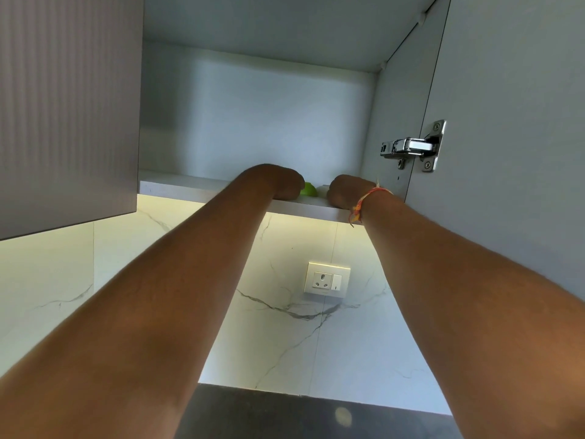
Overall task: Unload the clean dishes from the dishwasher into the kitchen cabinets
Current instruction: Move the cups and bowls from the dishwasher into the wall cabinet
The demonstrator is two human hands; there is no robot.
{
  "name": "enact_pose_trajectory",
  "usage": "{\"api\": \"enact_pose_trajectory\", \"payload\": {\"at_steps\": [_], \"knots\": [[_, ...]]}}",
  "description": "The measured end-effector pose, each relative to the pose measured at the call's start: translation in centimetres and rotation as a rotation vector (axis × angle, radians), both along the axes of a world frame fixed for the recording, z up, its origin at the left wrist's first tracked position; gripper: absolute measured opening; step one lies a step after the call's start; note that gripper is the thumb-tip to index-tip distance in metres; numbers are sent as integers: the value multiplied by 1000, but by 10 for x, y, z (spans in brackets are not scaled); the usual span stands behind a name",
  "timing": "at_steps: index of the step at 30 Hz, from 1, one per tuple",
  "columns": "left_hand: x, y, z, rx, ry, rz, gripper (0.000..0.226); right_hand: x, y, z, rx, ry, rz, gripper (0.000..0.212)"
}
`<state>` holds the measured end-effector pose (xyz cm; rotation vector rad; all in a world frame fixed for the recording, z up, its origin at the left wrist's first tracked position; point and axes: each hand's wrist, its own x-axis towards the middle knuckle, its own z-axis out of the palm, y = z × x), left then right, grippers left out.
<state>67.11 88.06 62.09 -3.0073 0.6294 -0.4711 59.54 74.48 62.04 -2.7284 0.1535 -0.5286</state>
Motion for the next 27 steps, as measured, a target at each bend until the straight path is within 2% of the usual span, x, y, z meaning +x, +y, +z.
{"api": "enact_pose_trajectory", "payload": {"at_steps": [2,4,8,12,15,18,21,22,25,27], "knots": [[-13,0,-3,-172,-11,-2,36,-4,5,-5,-114,-100,-53,24],[-25,2,-9,-265,-144,26,33,-13,10,-9,-135,-214,-134,23],[-62,8,-19,-379,-215,56,30,-32,6,-20,77,-358,-145,21],[-110,17,-50,-249,-377,30,42,-61,16,-44,-37,-366,-123,29],[-144,24,-78,-251,-544,-9,39,-84,26,-75,-169,-526,-95,35],[-185,27,-115,-186,-611,-7,49,-114,32,-114,-181,-672,-6,38],[-239,28,-157,-181,-666,27,37,-152,35,-153,-183,-607,94,47],[-257,27,-169,-168,-692,55,39,-164,33,-165,-185,-587,106,48],[-316,19,-196,-78,-525,204,64,-209,22,-190,-200,-558,144,52],[-352,18,-214,-66,-475,270,72,-240,14,-203,-222,-519,177,55]]}}
